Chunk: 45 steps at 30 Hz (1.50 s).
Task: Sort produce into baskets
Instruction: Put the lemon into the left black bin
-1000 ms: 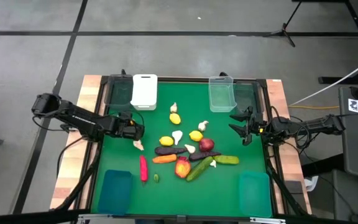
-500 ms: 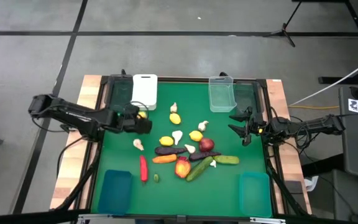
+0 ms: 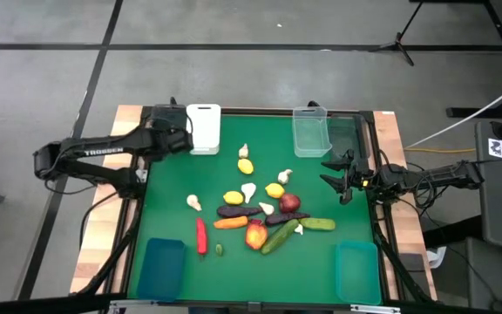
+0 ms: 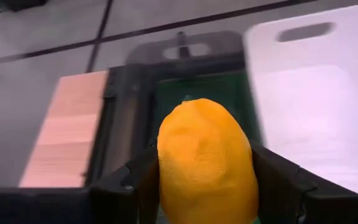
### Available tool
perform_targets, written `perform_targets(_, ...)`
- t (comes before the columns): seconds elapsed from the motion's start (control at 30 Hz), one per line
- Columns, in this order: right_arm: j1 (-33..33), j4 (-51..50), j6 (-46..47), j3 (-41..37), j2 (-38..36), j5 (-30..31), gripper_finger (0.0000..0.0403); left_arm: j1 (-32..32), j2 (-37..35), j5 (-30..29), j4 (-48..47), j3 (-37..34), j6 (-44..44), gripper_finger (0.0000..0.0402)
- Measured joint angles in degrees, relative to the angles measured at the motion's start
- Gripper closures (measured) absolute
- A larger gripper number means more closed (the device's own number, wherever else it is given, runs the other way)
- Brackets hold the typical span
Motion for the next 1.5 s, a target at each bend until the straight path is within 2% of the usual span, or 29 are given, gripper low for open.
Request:
perform_targets(0.33, 0.0, -0.2, 0.0, 0.0, 0.0, 0.0, 0.0185, 9.2, 0.1, 2.6, 17.1, -5.2, 13.9, 0.0188)
perform_targets(0.5, 0.0, -0.2, 0.0, 0.0, 0.0, 0.0, 0.0185, 10.8, 0.1, 2.7, 17.9, -5.4, 17.7, 0.0171)
perform_targets(0.8, 0.0, -1.2, 0.0, 0.0, 0.0, 0.0, 0.0185, 10.6, 0.1, 4.5, 18.6, -5.4, 25.6, 0.0113)
perform_targets(0.97, 0.0, -1.2, 0.0, 0.0, 0.0, 0.0, 0.0185, 7.7, -0.5, 12.8, 26.1, -5.0, 30.1, 0.0101)
perform_targets(1.07, 0.0, -1.2, 0.0, 0.0, 0.0, 0.0, 0.0185, 4.4, -1.2, 18.6, 34.4, -3.8, 34.1, 0.0103)
perform_targets(1.2, 0.0, -1.2, 0.0, 0.0, 0.0, 0.0, 0.0185, -1.8, -1.1, 34.8, 48.9, -3.7, 48.0, 0.0106)
perform_targets(1.27, 0.0, -1.3, 0.0, 0.0, 0.0, 0.0, 0.0185, -5.2, -0.2, 40.5, 55.2, -3.6, 53.6, 0.0107)
perform_targets(1.4, 0.0, -1.6, 0.0, 0.0, 0.0, 0.0, 0.0185, -10.2, 2.5, 41.8, 63.4, -3.6, 60.7, 0.0107)
perform_targets(1.5, 0.0, -1.6, 0.0, 0.0, 0.0, 0.0, 0.0185, -11.5, 5.6, 42.3, 67.4, -3.6, 63.1, 0.0107)
